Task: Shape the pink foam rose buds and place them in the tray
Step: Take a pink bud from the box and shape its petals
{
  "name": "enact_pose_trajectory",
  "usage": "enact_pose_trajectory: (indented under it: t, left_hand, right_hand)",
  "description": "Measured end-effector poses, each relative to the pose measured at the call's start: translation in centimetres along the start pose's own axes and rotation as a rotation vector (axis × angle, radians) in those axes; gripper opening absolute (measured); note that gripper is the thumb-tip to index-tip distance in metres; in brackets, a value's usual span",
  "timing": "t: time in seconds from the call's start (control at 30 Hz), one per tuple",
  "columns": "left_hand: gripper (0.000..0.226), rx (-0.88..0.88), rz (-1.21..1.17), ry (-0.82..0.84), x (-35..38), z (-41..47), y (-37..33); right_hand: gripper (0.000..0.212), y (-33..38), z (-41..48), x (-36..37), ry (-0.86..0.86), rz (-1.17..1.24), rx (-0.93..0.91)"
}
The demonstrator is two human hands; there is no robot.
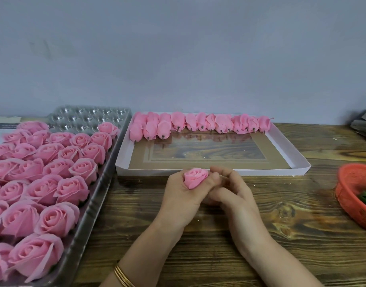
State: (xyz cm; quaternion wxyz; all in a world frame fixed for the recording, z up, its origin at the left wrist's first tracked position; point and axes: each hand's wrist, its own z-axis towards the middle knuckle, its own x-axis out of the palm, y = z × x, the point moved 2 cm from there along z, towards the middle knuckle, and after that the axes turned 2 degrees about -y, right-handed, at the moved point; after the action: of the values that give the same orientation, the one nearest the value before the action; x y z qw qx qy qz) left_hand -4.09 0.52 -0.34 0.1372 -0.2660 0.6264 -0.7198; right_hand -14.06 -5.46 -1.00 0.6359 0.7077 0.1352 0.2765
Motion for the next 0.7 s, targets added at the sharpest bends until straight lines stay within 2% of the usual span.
enact_pose_trajectory:
  t: [0.1, 0.17, 0.27, 0.3, 0.43, 0.5, 0.6, 0.7]
  left_hand:
    - [0.017, 0.075, 0.059, -0.063, -0.3, 0.1, -0.2]
    - [0.021, 0.094, 0.085, -0.042, -0.2, 0.0, -0.2]
    - [0.017, 0.135, 0.223, 0.004, 0.0, 0.0, 0.2]
    - [0.016, 0.138, 0.271, 0.008, 0.0, 0.0, 0.3]
    - [0.015, 0.134, 0.376, -0.007, 0.0, 0.1, 0.7]
    - [0.015, 0.138, 0.395, -0.016, 0.0, 0.0, 0.8]
    - [0.009, 0.159, 0.43, -0.036, 0.0, 0.0, 0.9]
    - [0.027, 0.177, 0.472, -0.037, -0.1, 0.0, 0.9]
  right_hand:
    - [0.043, 0.5, 0.3, 0.2, -0.009, 0.136, 0.046]
    - [0.041, 0.8, 0.3, 0.6, 0.028, 0.169, 0.067]
    - [0.055, 0.6, -0.1, 1.1, 0.051, 0.153, 0.108]
    - [0.053, 0.5, -0.1, 1.1, 0.042, 0.139, 0.114]
    - [0.026, 0.2, -0.2, 0.9, 0.023, 0.112, 0.124]
    - [0.022, 0.2, -0.1, 0.9, 0.033, 0.111, 0.131]
    - [0.034, 0.2, -0.2, 0.8, 0.026, 0.108, 0.158]
    - [0.044, 0.2, -0.3, 0.8, 0.021, 0.115, 0.171]
